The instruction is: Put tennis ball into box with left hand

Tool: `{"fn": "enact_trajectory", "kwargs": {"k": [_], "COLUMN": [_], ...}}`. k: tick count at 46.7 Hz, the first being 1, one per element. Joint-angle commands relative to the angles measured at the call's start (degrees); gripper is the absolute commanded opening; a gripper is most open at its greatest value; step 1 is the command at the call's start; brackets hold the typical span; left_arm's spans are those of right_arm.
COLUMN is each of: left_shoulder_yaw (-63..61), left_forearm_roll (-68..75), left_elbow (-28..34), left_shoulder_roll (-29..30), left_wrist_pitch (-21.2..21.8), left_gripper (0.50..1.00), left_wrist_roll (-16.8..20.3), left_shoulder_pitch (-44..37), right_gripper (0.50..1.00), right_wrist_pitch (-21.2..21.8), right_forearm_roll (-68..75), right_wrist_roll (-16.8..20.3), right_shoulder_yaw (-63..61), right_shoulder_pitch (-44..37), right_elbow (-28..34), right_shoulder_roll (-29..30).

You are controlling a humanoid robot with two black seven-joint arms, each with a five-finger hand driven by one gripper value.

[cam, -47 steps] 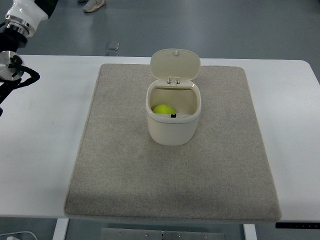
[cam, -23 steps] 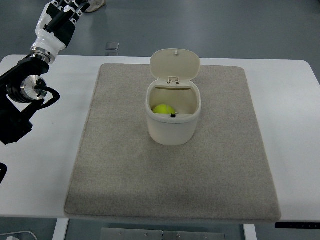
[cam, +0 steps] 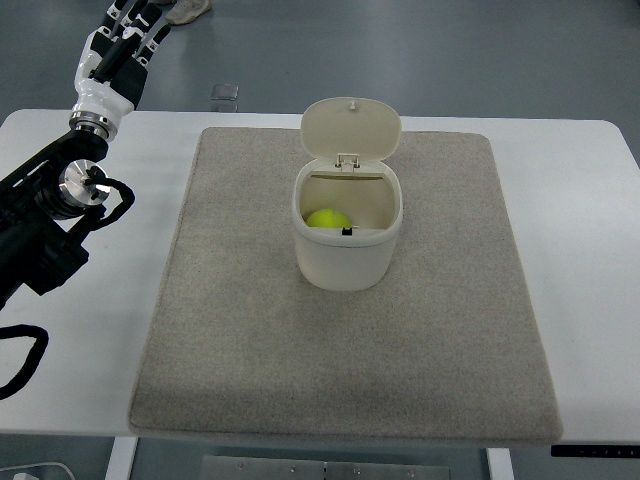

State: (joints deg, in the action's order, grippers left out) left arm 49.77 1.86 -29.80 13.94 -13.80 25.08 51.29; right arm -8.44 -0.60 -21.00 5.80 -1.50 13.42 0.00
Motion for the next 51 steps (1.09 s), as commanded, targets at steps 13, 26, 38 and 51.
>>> {"fn": "enact_trajectory", "kwargs": {"k": [13, 26, 38, 51], "left_shoulder_yaw": [-3.4, -4.8, -4.8, -4.9], "left_forearm_roll": [1.0, 0.8, 0.8, 0.8], "left_elbow": [1.9, 3.3, 4.3, 4.4], "left_shoulder_roll": [-2.7, -2.9, -2.3, -2.1], "left_wrist_pitch": [1.9, 2.1, 2.2, 2.6], "left_gripper": [0.879, 0.887, 0.919, 0.919], "left_wrist_roll": [-0.2, -0.3, -0.3, -0.3], "left_shoulder_pitch": [0.6, 1.5, 3.1, 6.1], "right_gripper": [0.938, 0.938, 0.938, 0.938], "right_wrist_pitch": [0.0, 0.0, 0.0, 0.0], "right_forearm_roll": [0.0, 0.0, 0.0, 0.0], "right_wrist_roll": [0.0, 0.0, 0.0, 0.0], "right_shoulder_yaw": [0.0, 0.0, 0.0, 0.0], "right_shoulder_pitch": [0.0, 0.0, 0.0, 0.0], "right_elbow": [0.0, 0.0, 0.0, 0.0], "right_shoulder_roll": [0.0, 0.0, 0.0, 0.0]}}
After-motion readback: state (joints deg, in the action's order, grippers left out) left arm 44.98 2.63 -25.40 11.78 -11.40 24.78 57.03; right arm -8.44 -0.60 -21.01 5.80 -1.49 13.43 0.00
